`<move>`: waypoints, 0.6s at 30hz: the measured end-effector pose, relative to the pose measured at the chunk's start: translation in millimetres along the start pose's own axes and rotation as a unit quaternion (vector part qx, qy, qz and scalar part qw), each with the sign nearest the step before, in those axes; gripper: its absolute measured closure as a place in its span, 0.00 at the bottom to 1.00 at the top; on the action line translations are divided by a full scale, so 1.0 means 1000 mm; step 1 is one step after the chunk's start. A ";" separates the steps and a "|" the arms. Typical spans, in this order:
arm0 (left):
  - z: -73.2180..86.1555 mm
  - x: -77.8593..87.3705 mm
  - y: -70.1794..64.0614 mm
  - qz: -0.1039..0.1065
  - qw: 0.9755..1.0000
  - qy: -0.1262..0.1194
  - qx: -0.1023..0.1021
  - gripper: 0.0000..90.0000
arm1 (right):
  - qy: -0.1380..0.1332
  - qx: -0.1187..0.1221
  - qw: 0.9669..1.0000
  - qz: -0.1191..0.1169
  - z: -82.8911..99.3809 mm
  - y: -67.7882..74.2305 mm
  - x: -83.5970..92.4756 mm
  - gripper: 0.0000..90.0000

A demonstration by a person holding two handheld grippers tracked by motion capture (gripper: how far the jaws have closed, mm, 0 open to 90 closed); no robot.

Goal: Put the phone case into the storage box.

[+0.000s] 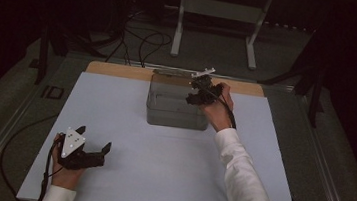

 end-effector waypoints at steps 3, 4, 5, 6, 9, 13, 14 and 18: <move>0.000 0.000 0.000 0.001 1.000 0.000 -0.001 0.00 | -0.010 -0.002 1.000 -0.014 0.001 0.000 0.003 0.24; 0.000 0.000 0.000 0.001 1.000 0.000 -0.001 0.00 | -0.013 -0.004 1.000 -0.018 0.002 -0.001 0.004 0.23; 0.000 0.000 0.000 0.000 1.000 0.000 0.000 0.00 | -0.017 -0.005 1.000 -0.023 0.002 -0.001 0.005 0.22; 0.000 0.000 0.000 0.000 1.000 -0.001 0.000 0.00 | -0.022 -0.007 0.999 -0.027 0.003 -0.001 0.006 0.22; 0.000 0.000 0.000 0.002 1.000 0.001 -0.001 0.00 | -0.036 -0.004 0.998 -0.049 0.004 -0.001 0.009 0.19; 0.000 0.000 -0.001 0.002 1.000 0.001 -0.001 0.00 | -0.054 0.001 0.996 -0.077 0.006 -0.001 0.013 0.16; 0.000 0.000 -0.001 0.002 1.000 0.001 -0.001 0.00 | -0.060 -0.002 0.995 -0.084 0.006 -0.001 0.014 0.15; 0.000 0.000 0.000 0.002 1.000 0.000 0.001 0.00 | -0.080 -0.001 0.992 -0.099 0.009 -0.003 0.018 0.14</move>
Point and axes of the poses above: each handheld gripper's, and its own axes: x roughly backward along the jaws, z roughly out of its underside, y roughly to its left, the point moved 3 cm from there along -x, roughly forward along the jaws, and after that the axes turned 1 degree about x, right-handed, at the moved point
